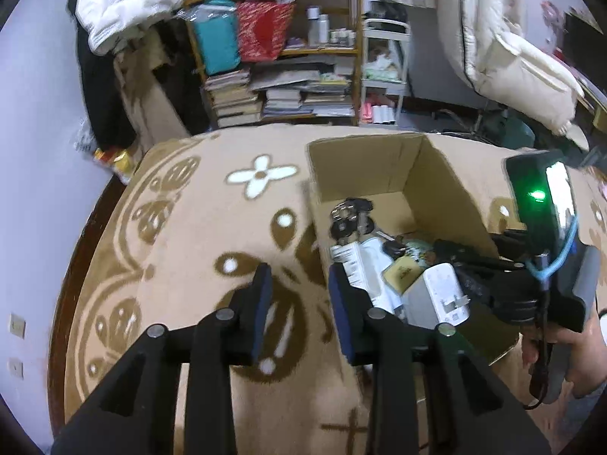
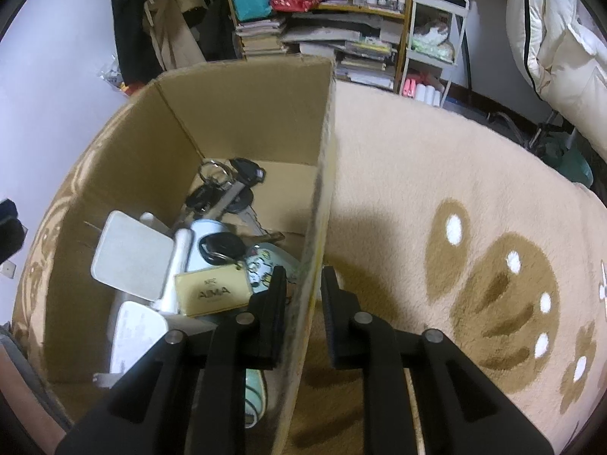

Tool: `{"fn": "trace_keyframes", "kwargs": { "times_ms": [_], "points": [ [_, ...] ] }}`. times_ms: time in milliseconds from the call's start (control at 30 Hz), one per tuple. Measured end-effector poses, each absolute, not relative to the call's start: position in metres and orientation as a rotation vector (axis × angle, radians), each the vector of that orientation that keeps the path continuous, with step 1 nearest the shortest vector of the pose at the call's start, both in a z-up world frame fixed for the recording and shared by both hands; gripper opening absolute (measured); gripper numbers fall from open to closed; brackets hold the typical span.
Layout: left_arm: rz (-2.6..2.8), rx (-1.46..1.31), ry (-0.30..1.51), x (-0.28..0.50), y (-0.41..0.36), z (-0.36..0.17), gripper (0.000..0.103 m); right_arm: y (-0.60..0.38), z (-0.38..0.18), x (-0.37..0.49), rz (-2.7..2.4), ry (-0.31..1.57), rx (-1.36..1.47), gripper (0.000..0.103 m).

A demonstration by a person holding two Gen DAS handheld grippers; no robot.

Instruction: Organize rigid objects

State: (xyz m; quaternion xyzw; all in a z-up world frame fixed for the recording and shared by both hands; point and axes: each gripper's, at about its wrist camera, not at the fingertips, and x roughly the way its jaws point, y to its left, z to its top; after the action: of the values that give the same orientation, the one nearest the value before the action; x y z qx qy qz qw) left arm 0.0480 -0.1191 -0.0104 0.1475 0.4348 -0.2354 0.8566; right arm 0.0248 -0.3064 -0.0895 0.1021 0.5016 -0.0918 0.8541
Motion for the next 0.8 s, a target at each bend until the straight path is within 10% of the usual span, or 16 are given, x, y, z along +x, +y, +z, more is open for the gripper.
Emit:
{"fn": "trace_keyframes", "kwargs": {
  "times_ms": [500, 800],
  "points": [
    [-0.381, 0.300, 0.792, 0.029, -0.063, 0.026, 0.099, -0.276, -0.011, -0.020, -0.185, 0.841, 0.204, 0.094],
    [-0.362, 0.347, 0.690, 0.001, -0.042, 0.046, 0.101, -0.261, 0.029, -0.055, -0.190, 0.685, 0.253, 0.103]
  ]
}}
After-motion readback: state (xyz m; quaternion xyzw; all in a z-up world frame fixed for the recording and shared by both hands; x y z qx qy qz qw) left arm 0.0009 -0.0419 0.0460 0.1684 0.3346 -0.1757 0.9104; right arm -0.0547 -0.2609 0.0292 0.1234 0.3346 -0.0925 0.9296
